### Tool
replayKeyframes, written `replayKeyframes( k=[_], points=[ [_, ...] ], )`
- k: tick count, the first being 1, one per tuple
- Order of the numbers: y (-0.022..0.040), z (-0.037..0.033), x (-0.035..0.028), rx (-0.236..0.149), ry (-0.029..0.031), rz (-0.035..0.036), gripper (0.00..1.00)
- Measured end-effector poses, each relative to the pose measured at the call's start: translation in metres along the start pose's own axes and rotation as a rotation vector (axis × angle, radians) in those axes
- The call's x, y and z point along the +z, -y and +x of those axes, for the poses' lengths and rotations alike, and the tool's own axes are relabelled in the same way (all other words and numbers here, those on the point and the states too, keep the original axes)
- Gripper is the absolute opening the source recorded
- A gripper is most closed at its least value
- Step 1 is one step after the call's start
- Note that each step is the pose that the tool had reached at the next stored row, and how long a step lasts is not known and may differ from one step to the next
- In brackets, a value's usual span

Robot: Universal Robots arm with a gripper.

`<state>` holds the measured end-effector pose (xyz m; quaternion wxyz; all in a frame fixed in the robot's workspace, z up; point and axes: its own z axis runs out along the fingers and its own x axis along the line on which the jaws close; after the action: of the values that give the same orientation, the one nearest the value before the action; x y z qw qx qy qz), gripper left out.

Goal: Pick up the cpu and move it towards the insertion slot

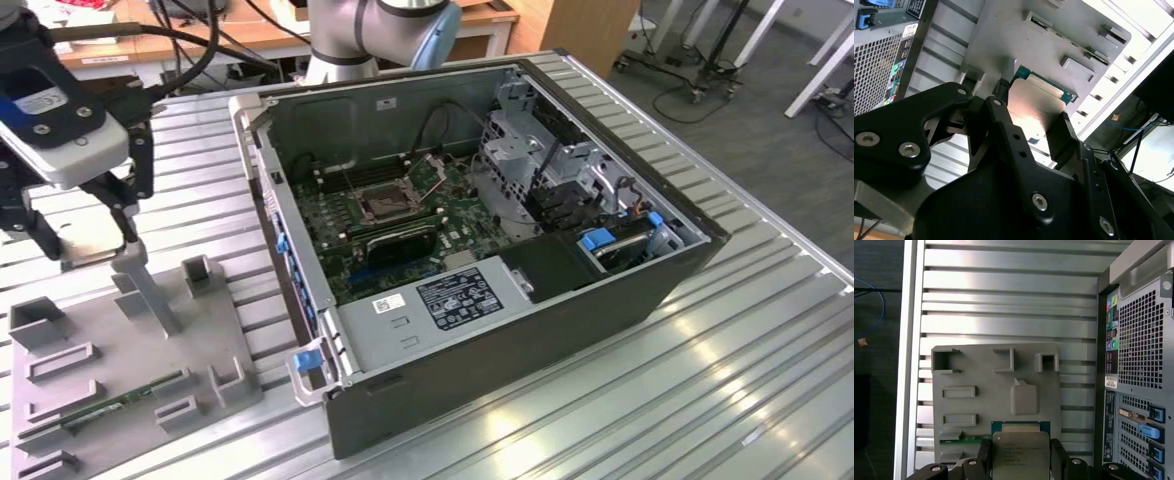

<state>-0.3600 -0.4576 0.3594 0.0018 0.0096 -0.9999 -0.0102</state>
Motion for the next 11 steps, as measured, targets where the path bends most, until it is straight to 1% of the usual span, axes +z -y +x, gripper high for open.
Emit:
replayKeyframes(
  k=[3, 6, 8, 11],
  points=[
    [0.0002, -0.0098, 0.0000, 0.000, 0.0001, -0.0001, 0.55],
    [0.0003, -0.0159, -0.0001, 0.000, 0.0000, 0.0000, 0.55],
    [0.0003, -0.0182, 0.0000, 0.000, 0.0002, -0.0001, 0.55],
    [0.0003, -0.0184, -0.0003, 0.000, 0.0000, 0.0000, 0.55]
  ],
)
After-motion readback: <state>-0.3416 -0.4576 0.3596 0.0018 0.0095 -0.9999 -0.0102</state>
